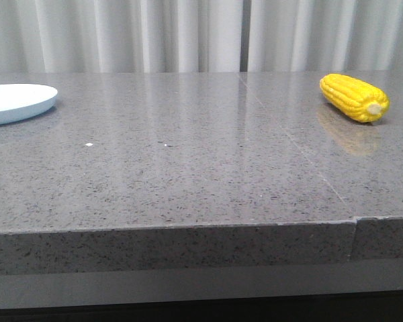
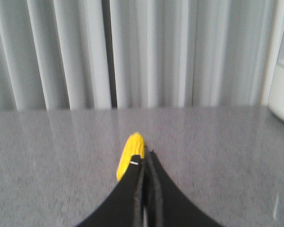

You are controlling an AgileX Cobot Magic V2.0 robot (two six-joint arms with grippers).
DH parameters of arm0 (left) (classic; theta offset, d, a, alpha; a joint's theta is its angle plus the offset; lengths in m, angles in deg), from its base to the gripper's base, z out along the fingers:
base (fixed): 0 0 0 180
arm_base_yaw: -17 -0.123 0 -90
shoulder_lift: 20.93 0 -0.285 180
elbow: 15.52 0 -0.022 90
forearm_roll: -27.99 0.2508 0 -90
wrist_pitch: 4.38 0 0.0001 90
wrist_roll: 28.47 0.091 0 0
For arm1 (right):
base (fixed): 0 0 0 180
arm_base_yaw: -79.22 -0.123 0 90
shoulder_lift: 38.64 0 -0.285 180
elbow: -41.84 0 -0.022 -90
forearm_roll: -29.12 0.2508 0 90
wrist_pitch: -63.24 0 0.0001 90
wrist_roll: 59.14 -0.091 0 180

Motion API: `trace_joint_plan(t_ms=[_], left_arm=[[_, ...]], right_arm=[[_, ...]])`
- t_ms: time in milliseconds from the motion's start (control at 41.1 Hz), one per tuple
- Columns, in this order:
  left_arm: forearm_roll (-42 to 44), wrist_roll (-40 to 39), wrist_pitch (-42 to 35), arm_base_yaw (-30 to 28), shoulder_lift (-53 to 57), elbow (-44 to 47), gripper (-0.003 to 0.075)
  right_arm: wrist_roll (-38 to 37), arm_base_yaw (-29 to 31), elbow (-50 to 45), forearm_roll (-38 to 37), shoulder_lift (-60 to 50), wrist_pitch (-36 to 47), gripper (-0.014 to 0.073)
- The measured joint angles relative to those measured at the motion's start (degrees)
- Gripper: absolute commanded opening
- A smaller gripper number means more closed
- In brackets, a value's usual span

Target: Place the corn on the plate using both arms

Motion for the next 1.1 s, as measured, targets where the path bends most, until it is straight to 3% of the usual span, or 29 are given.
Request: trace_joint_plan(t_ms=[244, 584, 706, 852, 925, 1096], left_arm=[[0.00, 0.00, 8.51, 0.00, -8.21, -1.19, -0.0020], [-1.22, 0.00, 10.37, 0.00, -14.09, -1.19, -0.0014], [-1.60, 0.00, 10.86, 0.00, -15.85, -1.19, 0.0118], [-1.60, 0.00, 11.23, 0.00, -18.16, -1.19, 0.0391], [-1.70, 0.00, 11.23, 0.00, -19.25, -1.19, 0.0478], [-1.69, 0.00, 11.76, 0.00, -23.51, -1.87, 0.0483]], right_arm=[[0.00, 0.00, 1.97, 0.00, 9.79, -8.46, -0.0067], [0.00, 0.00, 1.97, 0.00, 17.67, -10.37, -0.0030], [0.00, 0.00, 1.97, 0.00, 19.10, -10.37, 0.0164], [0.00, 0.00, 1.97, 0.00, 19.80, -10.37, 0.0470], [0.00, 0.00, 1.97, 0.00, 19.92, -10.37, 0.0531], [0.00, 0.00, 1.97, 0.00, 19.92, -10.37, 0.0530]])
